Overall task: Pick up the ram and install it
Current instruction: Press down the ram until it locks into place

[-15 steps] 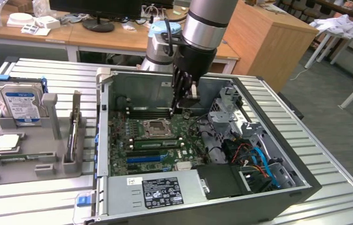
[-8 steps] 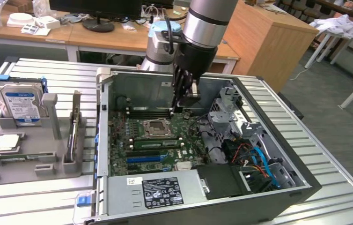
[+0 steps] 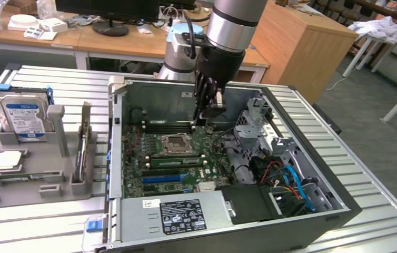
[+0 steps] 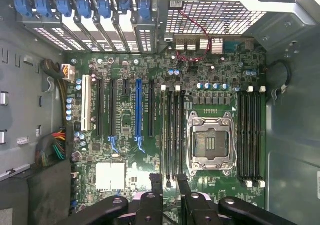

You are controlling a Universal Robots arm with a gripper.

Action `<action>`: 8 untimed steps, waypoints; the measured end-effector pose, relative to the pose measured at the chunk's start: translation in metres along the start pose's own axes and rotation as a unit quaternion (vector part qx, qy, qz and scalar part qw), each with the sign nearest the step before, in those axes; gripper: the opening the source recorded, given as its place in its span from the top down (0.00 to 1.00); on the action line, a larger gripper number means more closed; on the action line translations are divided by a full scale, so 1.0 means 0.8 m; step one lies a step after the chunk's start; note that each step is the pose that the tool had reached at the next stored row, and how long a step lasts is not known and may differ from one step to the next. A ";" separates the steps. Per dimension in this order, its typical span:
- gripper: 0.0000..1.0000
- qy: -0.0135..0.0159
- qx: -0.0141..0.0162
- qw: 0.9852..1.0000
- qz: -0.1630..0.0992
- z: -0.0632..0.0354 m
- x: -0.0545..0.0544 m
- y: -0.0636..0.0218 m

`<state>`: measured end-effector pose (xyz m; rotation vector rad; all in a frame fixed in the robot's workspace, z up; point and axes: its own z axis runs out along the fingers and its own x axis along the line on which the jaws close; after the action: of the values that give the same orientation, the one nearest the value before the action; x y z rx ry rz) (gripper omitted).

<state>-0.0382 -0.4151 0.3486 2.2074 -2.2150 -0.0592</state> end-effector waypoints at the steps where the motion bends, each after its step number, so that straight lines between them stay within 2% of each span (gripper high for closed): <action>1: 0.75 0.000 0.000 1.000 0.000 0.000 0.000 0.000; 8: 0.75 0.000 0.000 1.000 0.000 0.000 0.000 0.000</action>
<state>-0.0381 -0.4151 0.3485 2.2076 -2.2151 -0.0589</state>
